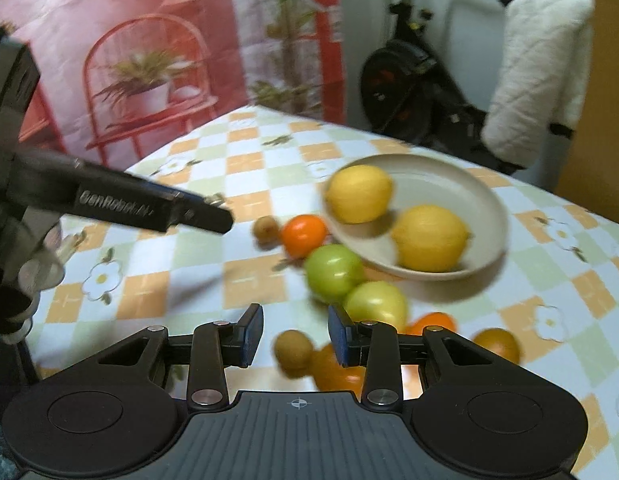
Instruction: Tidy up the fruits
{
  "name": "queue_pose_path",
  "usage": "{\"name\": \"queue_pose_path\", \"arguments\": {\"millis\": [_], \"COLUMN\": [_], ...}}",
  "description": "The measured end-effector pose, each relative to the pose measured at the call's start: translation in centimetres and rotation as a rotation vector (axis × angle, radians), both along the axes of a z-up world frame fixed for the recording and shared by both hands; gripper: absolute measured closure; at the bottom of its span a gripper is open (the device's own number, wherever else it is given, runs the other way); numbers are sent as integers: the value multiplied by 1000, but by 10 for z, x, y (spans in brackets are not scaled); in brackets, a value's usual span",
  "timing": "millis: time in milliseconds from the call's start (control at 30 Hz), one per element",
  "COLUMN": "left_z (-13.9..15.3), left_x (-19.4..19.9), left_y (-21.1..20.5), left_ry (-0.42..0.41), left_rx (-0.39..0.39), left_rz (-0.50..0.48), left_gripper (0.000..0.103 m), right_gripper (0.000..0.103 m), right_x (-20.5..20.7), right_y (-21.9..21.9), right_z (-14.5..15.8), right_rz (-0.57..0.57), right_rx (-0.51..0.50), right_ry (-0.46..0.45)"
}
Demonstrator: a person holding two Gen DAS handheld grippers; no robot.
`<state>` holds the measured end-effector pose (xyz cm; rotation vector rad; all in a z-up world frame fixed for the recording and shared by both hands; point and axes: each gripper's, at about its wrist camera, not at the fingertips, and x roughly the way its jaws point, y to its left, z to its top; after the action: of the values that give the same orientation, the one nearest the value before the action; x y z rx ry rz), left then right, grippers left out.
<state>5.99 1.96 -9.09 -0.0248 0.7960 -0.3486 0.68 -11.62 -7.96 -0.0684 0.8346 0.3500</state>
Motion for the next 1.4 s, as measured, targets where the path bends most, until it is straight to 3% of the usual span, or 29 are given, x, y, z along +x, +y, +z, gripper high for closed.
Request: {"name": "queue_pose_path", "arguments": {"millis": [333,833,1167,1400], "left_z": [-8,-16,-21,-25], "left_x": [0,4,12,32], "left_y": [7,11,13,5], "left_ry": [6,24,34,14], "left_rx": [-25,-32,-27,-21], "left_rz": [15,33,49,46], "left_gripper": [65,65,65,65], "right_gripper": [72,76,77,77], "right_x": [9,11,9,15], "right_y": [24,39,31,19], "right_z": [-16,-29,-21,-4], "right_rz": [76,135,117,56], "right_rx": [-157,-311,-235,-179], "right_ry": [77,53,11,-69]}}
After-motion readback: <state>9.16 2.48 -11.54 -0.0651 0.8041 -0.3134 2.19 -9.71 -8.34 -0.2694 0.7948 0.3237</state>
